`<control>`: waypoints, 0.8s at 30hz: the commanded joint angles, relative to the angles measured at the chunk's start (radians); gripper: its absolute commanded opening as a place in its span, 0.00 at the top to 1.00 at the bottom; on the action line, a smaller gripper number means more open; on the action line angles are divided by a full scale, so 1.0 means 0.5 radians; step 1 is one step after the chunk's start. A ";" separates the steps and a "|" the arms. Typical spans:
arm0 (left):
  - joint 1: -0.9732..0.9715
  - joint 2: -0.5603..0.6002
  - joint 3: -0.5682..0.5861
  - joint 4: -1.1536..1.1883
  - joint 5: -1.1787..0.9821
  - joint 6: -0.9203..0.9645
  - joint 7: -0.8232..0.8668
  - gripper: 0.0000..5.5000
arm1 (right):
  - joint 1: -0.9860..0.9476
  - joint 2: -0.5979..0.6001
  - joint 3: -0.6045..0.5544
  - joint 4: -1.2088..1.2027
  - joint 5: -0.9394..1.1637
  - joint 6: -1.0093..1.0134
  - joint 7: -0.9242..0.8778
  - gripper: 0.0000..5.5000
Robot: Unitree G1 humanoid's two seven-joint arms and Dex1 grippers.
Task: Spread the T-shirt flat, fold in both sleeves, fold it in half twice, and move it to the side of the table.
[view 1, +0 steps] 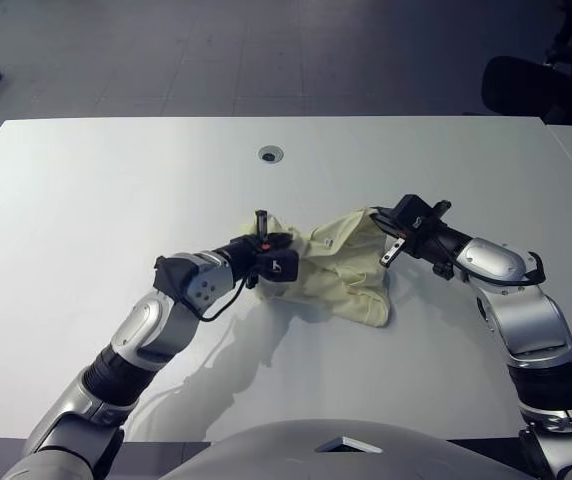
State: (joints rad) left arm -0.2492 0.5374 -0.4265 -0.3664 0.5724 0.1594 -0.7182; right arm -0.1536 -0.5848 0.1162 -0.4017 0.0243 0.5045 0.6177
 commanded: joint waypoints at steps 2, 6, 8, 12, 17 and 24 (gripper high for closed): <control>-0.314 -0.065 0.265 0.215 -0.286 0.063 -0.018 1.00 | -0.285 -0.017 -0.033 0.263 0.018 -0.106 0.055 1.00; -0.662 -0.066 0.428 0.585 -0.457 0.023 0.020 1.00 | -0.693 0.034 -0.026 0.778 -0.010 -0.314 0.070 1.00; -0.868 -0.073 0.471 0.890 -0.504 -0.047 0.063 1.00 | -0.945 0.057 -0.018 1.124 -0.056 -0.462 0.049 1.00; -1.368 -0.140 0.497 1.728 -0.520 -0.256 0.245 1.00 | -1.515 0.160 0.009 1.927 -0.160 -0.778 -0.048 1.00; -2.000 -0.227 0.423 2.716 -0.407 -0.550 0.605 1.00 | -2.135 0.272 0.059 2.848 -0.335 -1.128 -0.282 1.00; -2.508 -0.260 0.323 3.308 -0.225 -0.685 1.115 1.00 | -2.582 0.305 0.166 3.384 -0.618 -1.356 -0.720 1.00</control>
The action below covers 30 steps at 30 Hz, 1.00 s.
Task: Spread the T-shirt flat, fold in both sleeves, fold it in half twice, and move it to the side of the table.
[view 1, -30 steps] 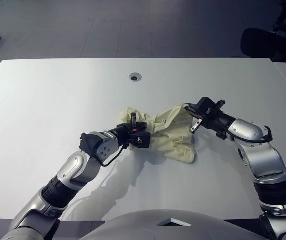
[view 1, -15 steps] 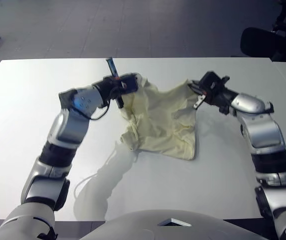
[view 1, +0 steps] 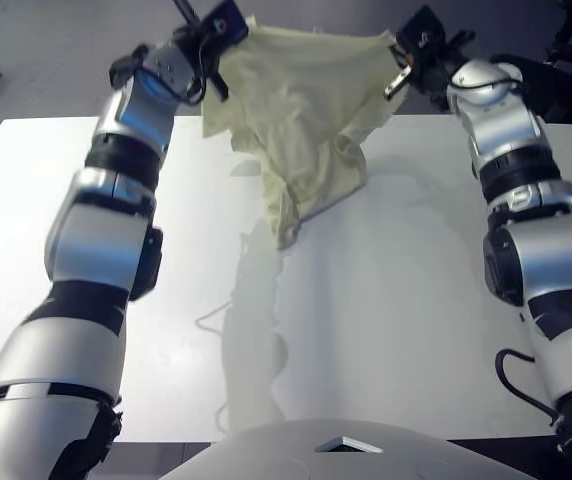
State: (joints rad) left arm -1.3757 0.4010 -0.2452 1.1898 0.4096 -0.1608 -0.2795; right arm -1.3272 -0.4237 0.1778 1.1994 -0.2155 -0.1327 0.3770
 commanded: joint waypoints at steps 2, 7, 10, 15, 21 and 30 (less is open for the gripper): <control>-0.330 0.010 -0.066 0.257 0.149 -0.054 0.365 1.00 | -0.296 -0.025 0.062 0.238 -0.208 -0.112 -0.393 1.00; -0.437 0.030 -0.131 0.316 0.266 -0.063 0.619 1.00 | -0.374 -0.051 0.079 0.293 -0.339 -0.152 -0.665 1.00; -0.456 0.056 -0.202 0.325 0.367 -0.082 0.755 1.00 | -0.373 -0.065 0.092 0.297 -0.399 -0.188 -0.754 1.00; -0.489 0.066 -0.367 0.334 0.561 -0.130 0.944 1.00 | -0.362 -0.085 0.103 0.296 -0.458 -0.220 -0.825 1.00; -0.421 0.071 -0.575 0.289 0.754 -0.449 1.013 1.00 | -0.290 -0.160 0.169 0.241 -0.542 -0.395 -0.731 1.00; -0.427 0.198 -0.561 0.263 0.729 -0.653 0.925 1.00 | -0.288 -0.277 0.123 0.145 -0.477 -0.575 -0.369 1.00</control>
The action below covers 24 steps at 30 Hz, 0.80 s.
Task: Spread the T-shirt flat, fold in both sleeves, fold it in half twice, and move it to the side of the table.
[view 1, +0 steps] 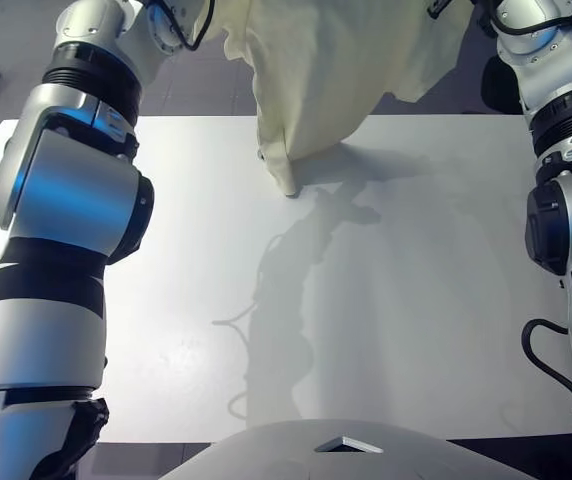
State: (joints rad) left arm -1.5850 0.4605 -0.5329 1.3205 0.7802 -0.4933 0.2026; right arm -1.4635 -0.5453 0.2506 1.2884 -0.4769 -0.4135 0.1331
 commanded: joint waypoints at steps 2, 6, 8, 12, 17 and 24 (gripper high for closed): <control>-0.038 0.094 0.009 0.026 0.000 0.066 -0.059 1.00 | -0.064 -0.013 -0.030 -0.001 0.042 0.040 0.123 1.00; -0.095 0.063 -0.038 0.091 0.061 0.269 -0.072 1.00 | -0.139 0.087 -0.037 0.086 0.031 0.232 0.083 1.00; -0.120 0.040 -0.057 0.115 0.086 0.372 -0.065 1.00 | -0.162 0.127 -0.006 0.118 -0.018 0.323 0.000 1.00; -0.212 0.011 -0.150 0.124 0.209 0.525 0.132 1.00 | -0.231 0.142 0.113 0.132 -0.195 0.408 -0.384 1.00; -0.357 0.016 -0.279 0.101 0.390 0.607 0.619 1.00 | -0.315 0.141 0.177 0.111 -0.306 0.322 -0.758 1.00; -0.164 0.031 -0.535 0.053 0.609 0.282 0.986 1.00 | -0.206 0.111 0.174 0.064 -0.267 0.048 -0.682 1.00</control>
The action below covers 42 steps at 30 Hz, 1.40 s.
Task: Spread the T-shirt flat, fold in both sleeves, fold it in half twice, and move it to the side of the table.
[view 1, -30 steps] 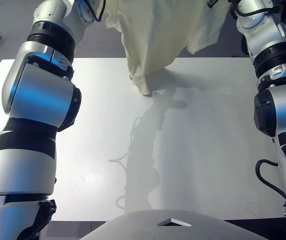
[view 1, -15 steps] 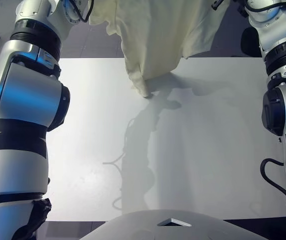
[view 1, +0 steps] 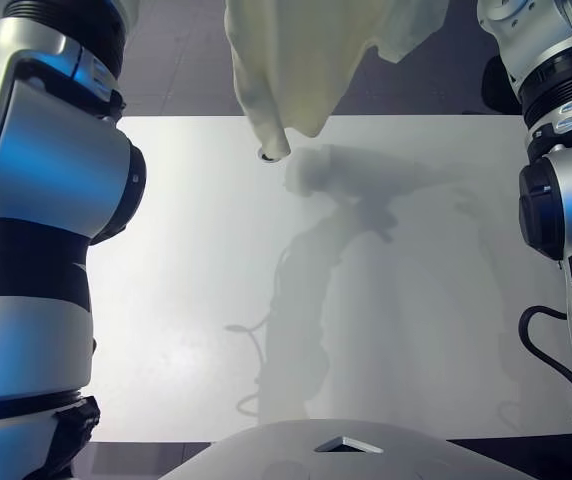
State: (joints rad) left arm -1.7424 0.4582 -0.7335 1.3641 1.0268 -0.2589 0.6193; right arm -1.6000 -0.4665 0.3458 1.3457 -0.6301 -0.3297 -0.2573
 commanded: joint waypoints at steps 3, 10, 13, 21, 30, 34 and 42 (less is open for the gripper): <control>0.273 0.082 -0.196 -0.074 0.153 -0.350 0.279 1.00 | 0.149 -0.087 -0.046 -0.095 0.097 -0.236 0.208 1.00; 0.575 0.377 0.060 -0.304 -0.265 -1.103 -0.290 1.00 | 0.446 -0.326 -0.234 -0.392 0.463 -0.442 1.016 1.00; 0.714 0.462 0.204 -0.446 -0.599 -1.352 -0.856 1.00 | 0.696 -0.410 -0.278 -0.756 0.779 -0.327 1.750 1.00; 1.483 0.860 0.294 -1.805 -2.033 -0.804 -2.506 1.00 | 1.450 -0.918 -0.213 -2.317 1.698 0.808 3.254 1.00; 2.037 1.406 0.362 -3.175 -3.043 0.376 -3.367 1.00 | 1.899 -1.288 -0.266 -3.054 2.284 1.524 3.736 1.00; 2.312 1.568 0.366 -3.565 -3.222 0.630 -3.515 1.00 | 2.228 -1.357 -0.291 -3.403 2.375 1.675 3.709 1.00; 2.810 1.505 0.357 -3.915 -2.806 0.871 -3.498 1.00 | 2.885 -1.506 -0.228 -3.854 2.250 1.675 3.578 1.00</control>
State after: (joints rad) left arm -0.3817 1.2326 -0.5572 -0.5750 -0.4452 0.1634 -1.1476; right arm -0.2186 -1.1952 0.2155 -0.5410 0.5289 0.5274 1.5523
